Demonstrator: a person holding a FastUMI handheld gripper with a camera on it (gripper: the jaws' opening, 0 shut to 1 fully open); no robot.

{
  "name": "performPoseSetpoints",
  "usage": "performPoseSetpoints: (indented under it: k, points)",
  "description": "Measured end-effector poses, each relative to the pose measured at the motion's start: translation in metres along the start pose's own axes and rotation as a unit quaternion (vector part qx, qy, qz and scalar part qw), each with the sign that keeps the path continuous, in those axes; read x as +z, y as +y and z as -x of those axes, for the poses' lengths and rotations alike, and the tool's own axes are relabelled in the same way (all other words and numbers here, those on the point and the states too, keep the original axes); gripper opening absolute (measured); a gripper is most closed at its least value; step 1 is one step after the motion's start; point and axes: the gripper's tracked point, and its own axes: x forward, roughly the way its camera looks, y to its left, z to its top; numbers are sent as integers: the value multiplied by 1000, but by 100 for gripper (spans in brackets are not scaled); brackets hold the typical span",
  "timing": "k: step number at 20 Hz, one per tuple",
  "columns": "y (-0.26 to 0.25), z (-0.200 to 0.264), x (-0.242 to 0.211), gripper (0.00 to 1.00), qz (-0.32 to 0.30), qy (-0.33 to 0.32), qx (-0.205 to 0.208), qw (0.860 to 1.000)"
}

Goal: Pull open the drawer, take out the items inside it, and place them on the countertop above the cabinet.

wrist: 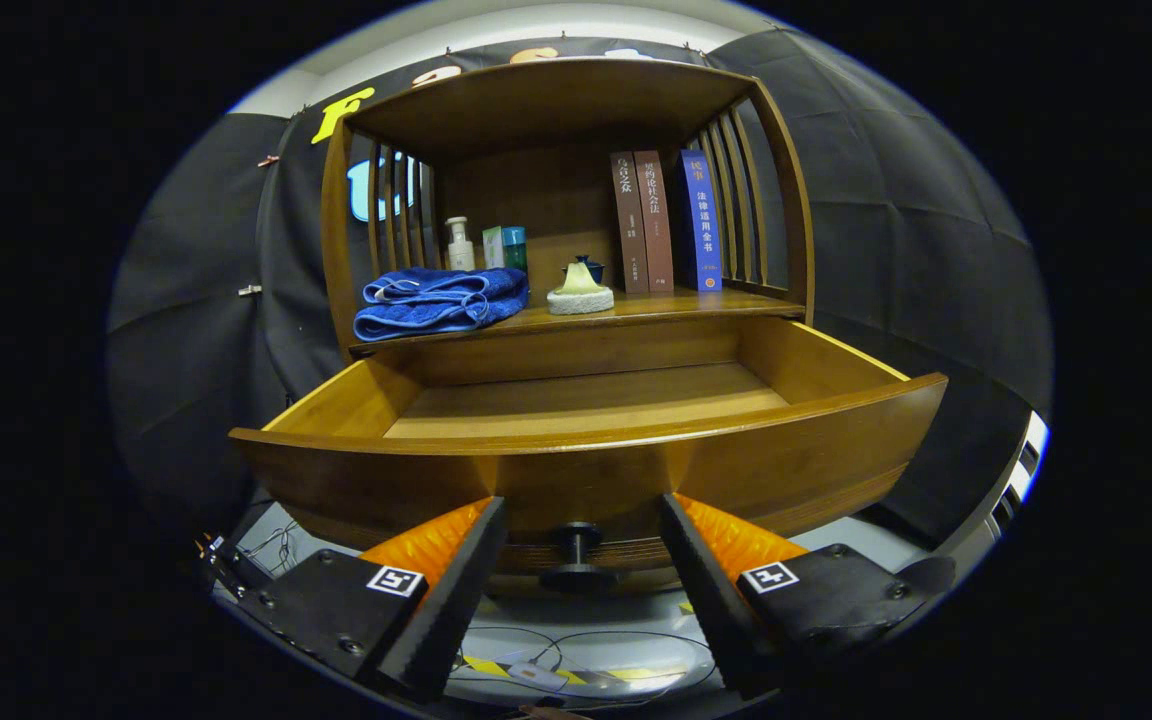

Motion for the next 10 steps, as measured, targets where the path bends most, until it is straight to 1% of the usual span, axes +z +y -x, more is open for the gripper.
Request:
performPoseSetpoints:
  k: [4,8,10]
  points:
    - [1,-8,4,99,-3,-2,-2,1000]
    - [1,-35,14,100,2,0,1,1000]
    - [1,-55,26,100,1,-11,3,1000]
